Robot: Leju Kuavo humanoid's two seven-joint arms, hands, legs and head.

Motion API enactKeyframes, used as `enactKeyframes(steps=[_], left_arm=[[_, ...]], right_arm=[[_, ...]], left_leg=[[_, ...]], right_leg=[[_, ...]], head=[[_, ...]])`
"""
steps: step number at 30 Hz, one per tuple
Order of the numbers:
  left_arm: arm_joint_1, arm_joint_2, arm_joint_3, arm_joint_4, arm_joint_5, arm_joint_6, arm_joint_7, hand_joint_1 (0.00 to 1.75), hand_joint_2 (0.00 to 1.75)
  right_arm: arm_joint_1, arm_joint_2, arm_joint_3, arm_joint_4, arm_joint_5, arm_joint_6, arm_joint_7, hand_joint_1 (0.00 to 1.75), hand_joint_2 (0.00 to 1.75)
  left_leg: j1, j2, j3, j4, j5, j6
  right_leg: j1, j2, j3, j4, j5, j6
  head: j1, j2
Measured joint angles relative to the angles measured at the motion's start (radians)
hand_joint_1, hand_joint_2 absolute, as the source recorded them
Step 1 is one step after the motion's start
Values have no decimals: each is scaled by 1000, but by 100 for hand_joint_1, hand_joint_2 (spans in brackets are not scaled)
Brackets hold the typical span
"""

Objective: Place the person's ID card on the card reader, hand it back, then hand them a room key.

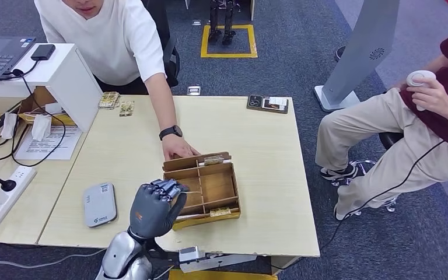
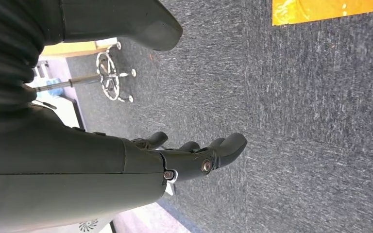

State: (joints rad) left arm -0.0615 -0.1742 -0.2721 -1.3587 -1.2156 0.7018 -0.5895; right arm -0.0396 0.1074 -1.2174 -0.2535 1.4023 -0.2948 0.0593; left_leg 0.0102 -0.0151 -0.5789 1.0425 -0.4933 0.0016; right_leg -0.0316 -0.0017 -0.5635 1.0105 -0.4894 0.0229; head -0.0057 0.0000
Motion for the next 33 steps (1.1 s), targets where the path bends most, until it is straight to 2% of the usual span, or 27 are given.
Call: enactKeyframes(steps=[2,5,9,15,22,28,33], left_arm=[[10,-54,74,-29,18,0,-39,175,175],[20,-96,143,-59,39,0,-56,175,175],[30,-106,187,-86,55,0,-58,175,175],[36,-109,210,-103,64,-1,-47,175,175],[25,-109,213,-92,23,-1,73,175,175],[-73,-108,207,-14,-59,-2,274,175,175],[-81,-108,206,-8,-64,-3,289,175,175]], right_arm=[[0,2,0,0,1,0,1,0,175],[0,3,-1,0,1,-1,2,0,175],[0,5,-1,0,1,-2,2,0,175],[0,6,-1,0,3,-2,2,0,175],[-1,8,-1,-1,20,-5,8,0,175],[-6,8,-1,-1,40,-4,13,0,175],[-6,8,-1,-1,41,-3,14,0,175]], left_leg=[[0,0,0,0,0,0],[0,0,1,0,0,0],[1,0,1,0,0,0],[1,0,1,0,0,0],[0,0,1,0,0,0],[0,0,1,0,1,0],[0,0,1,0,1,0]], right_leg=[[0,0,0,0,0,0],[0,0,0,0,0,0],[1,0,0,0,0,0],[1,0,0,0,0,0],[0,0,0,0,0,0],[0,0,0,0,1,1],[0,0,0,0,2,1]], head=[[0,0],[0,0],[-2,0],[-2,0],[-2,0],[-2,0],[-2,0]])
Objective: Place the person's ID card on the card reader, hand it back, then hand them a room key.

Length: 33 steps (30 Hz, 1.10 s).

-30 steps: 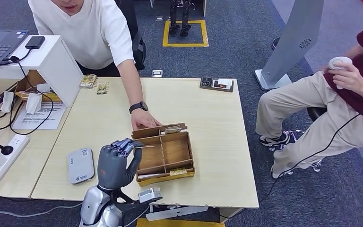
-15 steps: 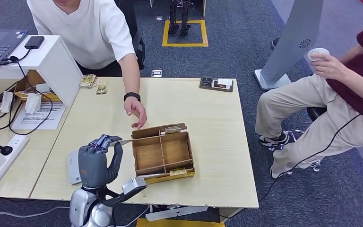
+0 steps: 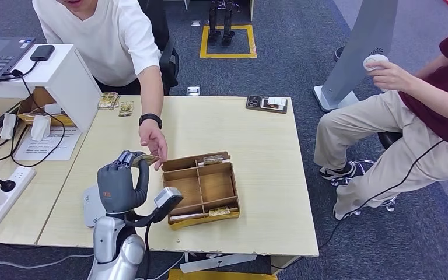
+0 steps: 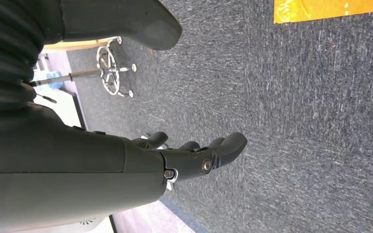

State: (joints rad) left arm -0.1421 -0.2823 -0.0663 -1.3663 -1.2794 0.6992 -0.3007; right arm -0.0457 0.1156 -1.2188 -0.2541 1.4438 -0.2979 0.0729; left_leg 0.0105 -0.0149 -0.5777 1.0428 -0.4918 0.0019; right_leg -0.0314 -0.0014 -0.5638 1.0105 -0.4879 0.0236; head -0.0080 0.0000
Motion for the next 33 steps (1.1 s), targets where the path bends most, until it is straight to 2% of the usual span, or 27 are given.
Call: enactKeyframes(steps=[2,5,9,13,23,30,33], left_arm=[[-25,0,-7,21,-10,0,42,175,175],[-128,9,-45,117,-32,0,167,175,175],[-247,27,-106,256,-19,0,263,0,175],[-261,34,-141,292,-13,0,290,0,175],[-264,44,-168,317,0,1,288,0,175],[-258,46,-168,302,21,2,238,0,175],[-248,42,-165,277,59,2,175,0,175]], right_arm=[[-1,0,0,0,4,1,1,0,175],[-4,0,2,0,15,1,4,0,175],[-6,0,4,0,23,0,9,0,175],[-5,0,5,0,24,0,11,0,175],[-5,0,5,0,22,-1,12,0,175],[-5,0,5,0,21,-2,16,0,175],[-4,0,5,0,19,-2,16,0,175]], left_leg=[[0,0,0,0,0,0],[0,0,-1,0,1,1],[0,0,-1,0,1,1],[0,0,-1,0,1,1],[0,0,-1,0,1,1],[0,0,-2,0,1,1],[0,0,-2,0,1,1]], right_leg=[[0,0,0,0,0,0],[0,0,0,0,1,0],[0,0,0,0,1,0],[0,0,0,0,1,0],[0,0,0,0,1,0],[0,0,0,0,1,0],[0,0,0,0,1,0]], head=[[0,0],[1,0],[0,0],[0,0],[0,0],[0,0],[0,0]])
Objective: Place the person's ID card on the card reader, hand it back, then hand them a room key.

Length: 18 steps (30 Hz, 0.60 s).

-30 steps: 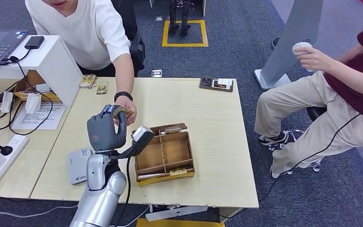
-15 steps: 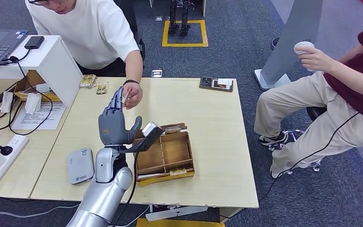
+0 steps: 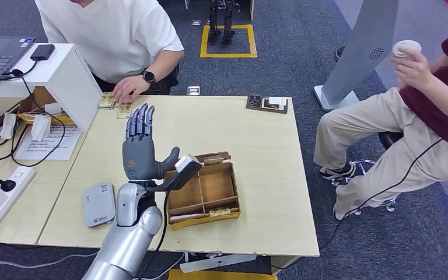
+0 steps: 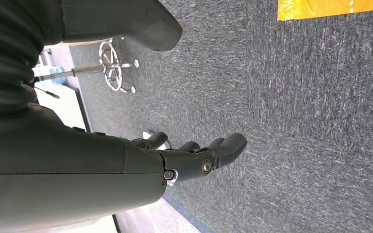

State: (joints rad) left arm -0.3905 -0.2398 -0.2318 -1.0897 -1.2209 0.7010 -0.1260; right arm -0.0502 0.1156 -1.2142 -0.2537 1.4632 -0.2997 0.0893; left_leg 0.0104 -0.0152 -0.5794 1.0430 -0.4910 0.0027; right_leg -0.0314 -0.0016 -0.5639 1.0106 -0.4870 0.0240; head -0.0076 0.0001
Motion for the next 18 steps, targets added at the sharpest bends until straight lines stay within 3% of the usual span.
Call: enactKeyframes(steps=[8,13,18], left_arm=[[38,-42,67,-95,86,0,-211,0,175],[81,-78,127,-220,359,1,-515,0,175],[105,-73,128,-326,470,1,-572,0,175]], right_arm=[[0,0,0,0,-2,-10,0,0,175],[3,0,0,0,-4,-15,-2,0,175],[3,0,0,0,-1,-16,-3,0,175]], left_leg=[[0,0,0,0,0,0],[0,0,0,0,0,0],[0,-1,-1,0,0,0]], right_leg=[[0,0,0,0,0,0],[0,0,0,0,0,0],[0,-1,0,0,0,0]], head=[[0,0],[0,0],[0,0]])
